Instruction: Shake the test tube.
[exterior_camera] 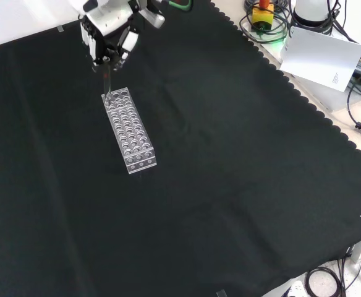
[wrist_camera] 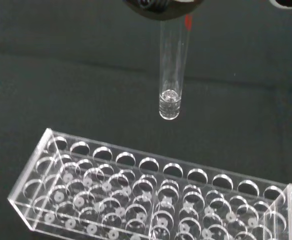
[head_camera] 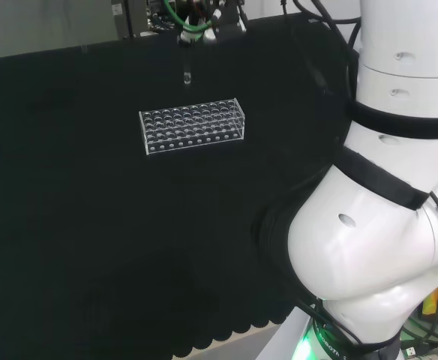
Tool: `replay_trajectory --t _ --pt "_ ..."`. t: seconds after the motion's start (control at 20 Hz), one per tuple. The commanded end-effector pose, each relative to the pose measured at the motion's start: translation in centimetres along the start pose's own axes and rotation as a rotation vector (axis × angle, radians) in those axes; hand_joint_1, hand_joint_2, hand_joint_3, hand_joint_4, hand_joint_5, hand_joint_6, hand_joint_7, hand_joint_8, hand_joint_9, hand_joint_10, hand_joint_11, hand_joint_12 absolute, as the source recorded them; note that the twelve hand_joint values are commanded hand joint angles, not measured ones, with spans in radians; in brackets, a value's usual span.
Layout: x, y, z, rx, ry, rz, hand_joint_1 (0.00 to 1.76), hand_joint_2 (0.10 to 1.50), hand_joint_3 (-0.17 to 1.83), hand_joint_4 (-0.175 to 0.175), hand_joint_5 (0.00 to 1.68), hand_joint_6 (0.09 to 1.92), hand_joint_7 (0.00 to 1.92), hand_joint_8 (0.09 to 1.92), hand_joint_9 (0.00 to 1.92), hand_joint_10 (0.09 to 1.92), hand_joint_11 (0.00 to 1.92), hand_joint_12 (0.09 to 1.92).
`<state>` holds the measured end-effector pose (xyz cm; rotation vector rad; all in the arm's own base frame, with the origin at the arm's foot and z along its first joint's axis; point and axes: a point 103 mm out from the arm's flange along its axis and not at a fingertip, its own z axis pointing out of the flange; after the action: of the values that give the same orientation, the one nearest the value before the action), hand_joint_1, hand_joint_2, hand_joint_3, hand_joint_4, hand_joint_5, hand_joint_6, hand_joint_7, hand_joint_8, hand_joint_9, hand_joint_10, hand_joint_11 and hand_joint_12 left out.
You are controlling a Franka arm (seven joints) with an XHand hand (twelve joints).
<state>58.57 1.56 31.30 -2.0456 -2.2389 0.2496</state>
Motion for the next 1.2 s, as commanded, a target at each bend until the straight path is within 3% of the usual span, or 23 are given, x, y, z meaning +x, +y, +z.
replay_trajectory --t 0.05,0.2,0.3,0.45,0.55,0.65,0.95,1.2 --pt "-0.2 -2.2 -3.7 -0.045 0.023 -0.004 1.25 1.03 -0.17 -0.175 1.50 0.09 1.61 0.65 1.63 0.54 1.22 0.90" --pt "0.2 -2.8 -4.1 -0.050 0.035 -0.010 1.24 1.02 -0.17 -0.175 1.53 0.09 1.70 0.56 1.64 0.52 1.23 0.90" --pt "0.7 -2.9 -4.1 -0.049 0.043 -0.020 1.29 1.06 -0.17 -0.175 1.43 0.09 1.43 0.73 1.63 0.51 1.22 0.89" --pt "2.0 -2.9 -3.9 -0.046 0.069 -0.040 1.31 1.08 -0.17 -0.175 1.39 0.09 1.30 0.82 1.62 0.51 1.21 0.89" --pt "3.2 -2.7 -3.9 -0.048 0.097 -0.057 1.27 1.04 -0.17 -0.175 1.48 0.09 1.53 0.71 1.63 0.52 1.22 0.90" --pt "4.6 -2.3 -3.9 -0.055 0.134 -0.070 1.25 1.02 -0.17 -0.175 1.52 0.09 1.65 0.62 1.64 0.52 1.23 0.90" --pt "8.7 -1.2 -5.2 -0.098 0.259 -0.109 1.24 1.02 -0.17 -0.175 1.54 0.09 1.71 0.54 1.64 0.51 1.24 0.89" --pt "10.0 -0.4 -5.8 -0.112 0.240 -0.134 1.24 1.02 -0.17 -0.175 1.54 0.09 1.72 0.54 1.65 0.51 1.24 0.89"
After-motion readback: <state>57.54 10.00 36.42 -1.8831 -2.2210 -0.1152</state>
